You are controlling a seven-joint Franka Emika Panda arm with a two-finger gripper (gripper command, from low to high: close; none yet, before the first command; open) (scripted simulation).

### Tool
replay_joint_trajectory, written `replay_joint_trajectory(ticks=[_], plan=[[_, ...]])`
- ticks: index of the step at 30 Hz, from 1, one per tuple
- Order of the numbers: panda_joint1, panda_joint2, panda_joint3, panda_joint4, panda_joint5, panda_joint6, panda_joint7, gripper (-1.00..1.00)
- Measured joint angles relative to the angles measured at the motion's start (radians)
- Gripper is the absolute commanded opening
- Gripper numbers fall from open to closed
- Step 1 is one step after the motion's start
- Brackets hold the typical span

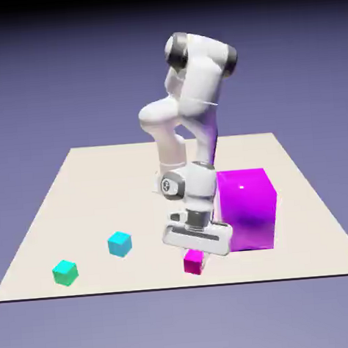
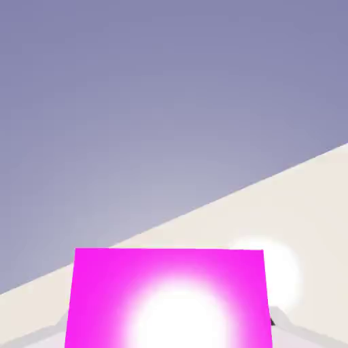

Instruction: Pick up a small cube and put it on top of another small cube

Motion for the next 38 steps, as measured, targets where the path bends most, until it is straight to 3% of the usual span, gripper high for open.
replay_joint_trajectory(ticks=[2, 27, 34, 35, 38], plan=[[0.04, -0.063, -0.041, -0.03, -0.001, -0.046, -0.003, -1.0], [0.308, 0.276, -0.68, 0.127, 1.085, -1.102, 0.786, -1.0], [0.177, 0.329, -0.506, 0.1, 1.211, -0.985, 0.741, -1.0], [0.155, 0.336, -0.477, 0.095, 1.229, -0.965, 0.732, 1.0], [0.182, 0.327, -0.513, 0.101, 1.208, -0.991, 0.742, 1.0]])
